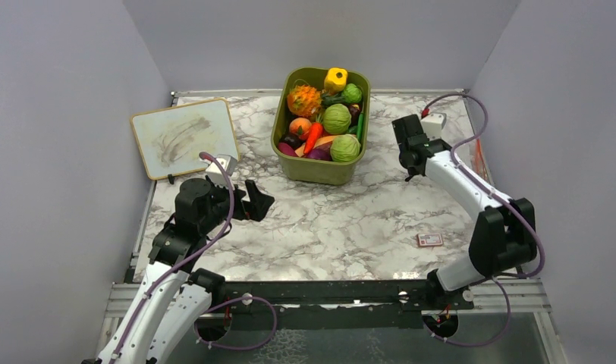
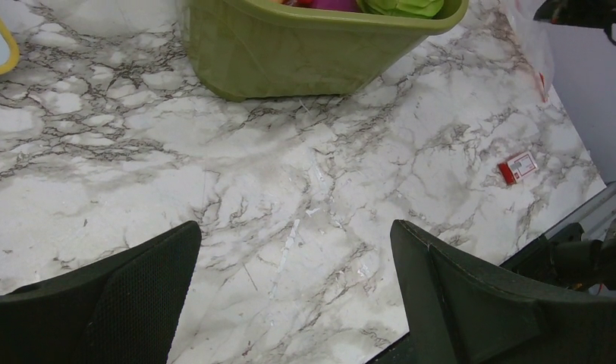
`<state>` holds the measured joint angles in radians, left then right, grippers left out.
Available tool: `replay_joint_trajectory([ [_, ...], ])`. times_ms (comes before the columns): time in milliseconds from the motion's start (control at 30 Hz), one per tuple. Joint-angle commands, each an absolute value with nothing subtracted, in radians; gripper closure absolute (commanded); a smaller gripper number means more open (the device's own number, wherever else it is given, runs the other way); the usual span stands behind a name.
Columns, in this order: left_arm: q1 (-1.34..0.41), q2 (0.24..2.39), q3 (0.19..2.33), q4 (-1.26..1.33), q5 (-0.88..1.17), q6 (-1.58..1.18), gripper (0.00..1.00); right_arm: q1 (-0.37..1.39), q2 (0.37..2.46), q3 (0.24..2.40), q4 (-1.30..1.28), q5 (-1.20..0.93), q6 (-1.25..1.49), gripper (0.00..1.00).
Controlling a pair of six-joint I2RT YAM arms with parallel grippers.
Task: Place the food in the zip-top bag and seal the zipper
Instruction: Pick up the zipper food storage bag at the center of the board, then open the zipper of the food storage bag at the center of the board.
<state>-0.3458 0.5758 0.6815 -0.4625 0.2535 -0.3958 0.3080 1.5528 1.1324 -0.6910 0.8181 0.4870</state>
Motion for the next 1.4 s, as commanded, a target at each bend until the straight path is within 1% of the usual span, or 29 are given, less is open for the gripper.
replay_joint_trajectory([
  [0, -0.339, 0.552, 0.660, -0.410, 0.271, -0.411, 0.01, 0.315, 1.445, 1.206, -0.758, 0.798, 0.463, 0.99],
  [133, -0.339, 0.536, 0.636, -0.351, 0.280, -0.460, 0.01, 0.315, 1.351, 1.229, -0.761, 0.687, 0.399, 0.99],
  [400, -0.340, 0.515, 0.548, -0.153, 0.470, -0.529, 0.04, 0.316, 1.147, 1.270, -0.795, 0.444, 0.376, 0.99],
  [533, -0.341, 0.528, 0.531, -0.098, 0.505, -0.543, 0.06, 0.314, 1.051, 1.287, -0.809, 0.310, 0.351, 0.99],
  [667, -0.341, 0.536, 0.535, -0.063, 0.549, -0.518, 0.07, 0.314, 0.955, 1.296, -0.813, 0.133, 0.297, 0.99],
  [867, -0.344, 0.537, 0.523, 0.031, 0.603, -0.476, 0.12, 0.314, 0.871, 1.368, -0.880, -0.012, 0.279, 0.99],
  [933, -0.348, 0.532, 0.517, 0.061, 0.611, -0.447, 0.12, 0.314, 0.846, 1.383, -0.873, -0.117, 0.288, 0.99],
  [1067, -0.356, 0.510, 0.507, 0.109, 0.620, -0.398, 0.13, 0.314, 0.788, 1.342, -0.785, -0.362, 0.354, 0.99],
  [1200, -0.361, 0.498, 0.505, 0.155, 0.661, -0.425, 0.13, 0.315, 0.724, 1.209, -0.607, -0.557, 0.546, 0.99],
  [1267, -0.362, 0.503, 0.506, 0.183, 0.686, -0.461, 0.13, 0.315, 0.695, 1.119, -0.486, -0.635, 0.655, 0.99],
  [1367, -0.365, 0.503, 0.498, 0.208, 0.699, -0.502, 0.12, 0.314, 0.666, 1.006, -0.339, -0.693, 0.804, 0.99],
])
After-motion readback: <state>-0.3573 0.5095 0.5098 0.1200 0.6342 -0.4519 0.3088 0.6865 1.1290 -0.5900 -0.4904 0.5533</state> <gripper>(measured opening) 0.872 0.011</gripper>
